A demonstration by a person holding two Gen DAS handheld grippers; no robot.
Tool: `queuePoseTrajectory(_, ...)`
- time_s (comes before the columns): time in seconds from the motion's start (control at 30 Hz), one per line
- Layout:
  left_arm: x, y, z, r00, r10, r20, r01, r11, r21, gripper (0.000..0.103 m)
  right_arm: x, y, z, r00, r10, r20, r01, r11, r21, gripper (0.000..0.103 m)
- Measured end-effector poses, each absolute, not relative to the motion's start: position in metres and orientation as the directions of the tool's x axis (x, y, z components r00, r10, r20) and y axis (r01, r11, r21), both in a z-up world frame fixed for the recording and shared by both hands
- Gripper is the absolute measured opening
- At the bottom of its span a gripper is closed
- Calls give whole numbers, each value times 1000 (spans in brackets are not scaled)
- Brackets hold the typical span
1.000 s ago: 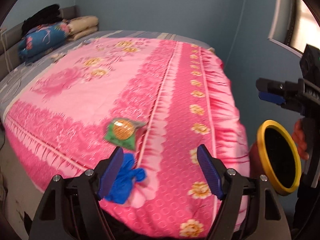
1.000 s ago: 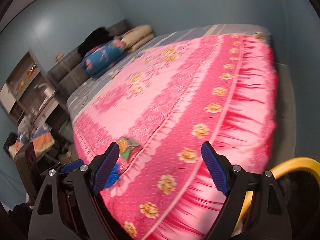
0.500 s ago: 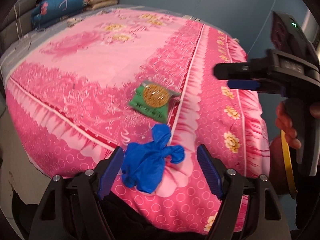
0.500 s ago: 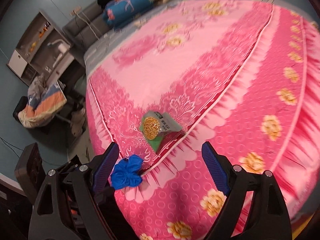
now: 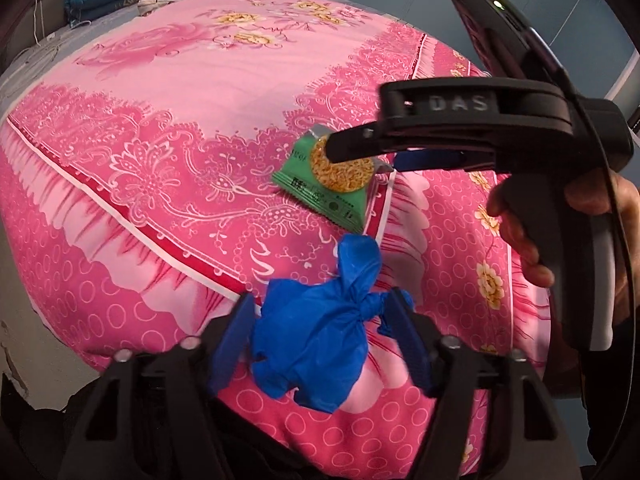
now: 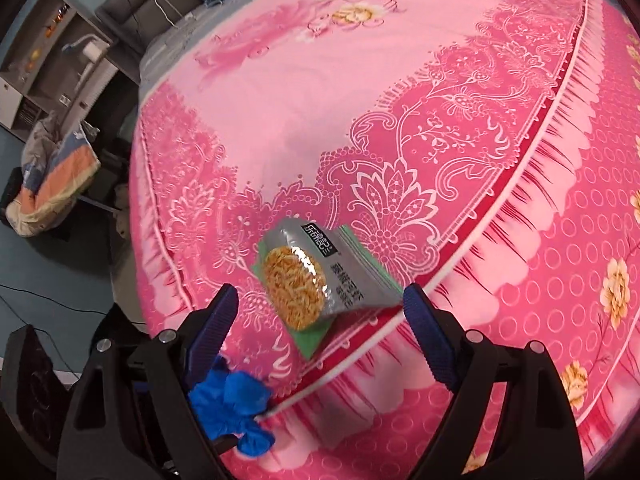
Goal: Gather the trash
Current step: 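Grasp the blue glove with the left tool while the right tool grasps the green packet, then lift the blue glove and green packet and carry them to the bin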
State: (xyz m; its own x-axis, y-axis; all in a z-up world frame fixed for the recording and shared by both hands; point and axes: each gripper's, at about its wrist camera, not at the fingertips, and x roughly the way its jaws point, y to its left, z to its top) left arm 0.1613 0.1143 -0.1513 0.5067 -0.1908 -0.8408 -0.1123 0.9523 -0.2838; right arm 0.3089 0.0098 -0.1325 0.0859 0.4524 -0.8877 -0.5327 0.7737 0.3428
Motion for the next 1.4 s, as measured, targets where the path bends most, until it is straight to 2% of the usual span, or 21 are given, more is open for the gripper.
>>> queuePoseTrajectory(0.13,164,115,-158,501,-217,-838,-92,949,-301,43,311,21,-142,78,417,-905,-546,777,311,74)
queuePoseTrajectory(0.23,163,115,-157,512,-227,-829,-82,947,-310,32,311,27,-148,78,385,-919,-551,785,282,62)
queuePoseTrajectory(0.3,161,116,-155,522,-225,-822,-82,947,-312,23,310,29,-149,88,367,-926,-557,789,259,46)
queuePoseTrajectory(0.37,157,120,-153,530,-220,-819,-102,942,-320,15,311,30,-150,72,361,-930,-560,786,262,40)
queuePoseTrajectory(0.6,147,122,-141,551,-232,-802,-91,938,-334,10,308,34,-150,104,367,-924,-575,781,246,14)
queuePoseTrajectory(0.8,132,118,-123,572,-224,-789,-73,944,-321,10,308,22,-137,119,414,-902,-556,781,285,8)
queuePoseTrajectory(1.0,119,108,-96,613,-194,-766,-29,963,-267,10,305,-9,-104,184,476,-860,-521,789,325,7)
queuePoseTrajectory(1.27,103,80,-37,719,-179,-672,59,978,-198,10,283,-86,-38,348,527,-775,-470,814,342,7)
queuePoseTrajectory(1.4,96,58,-6,770,-188,-609,108,980,-165,10,257,-141,1,465,536,-705,-431,832,348,7)
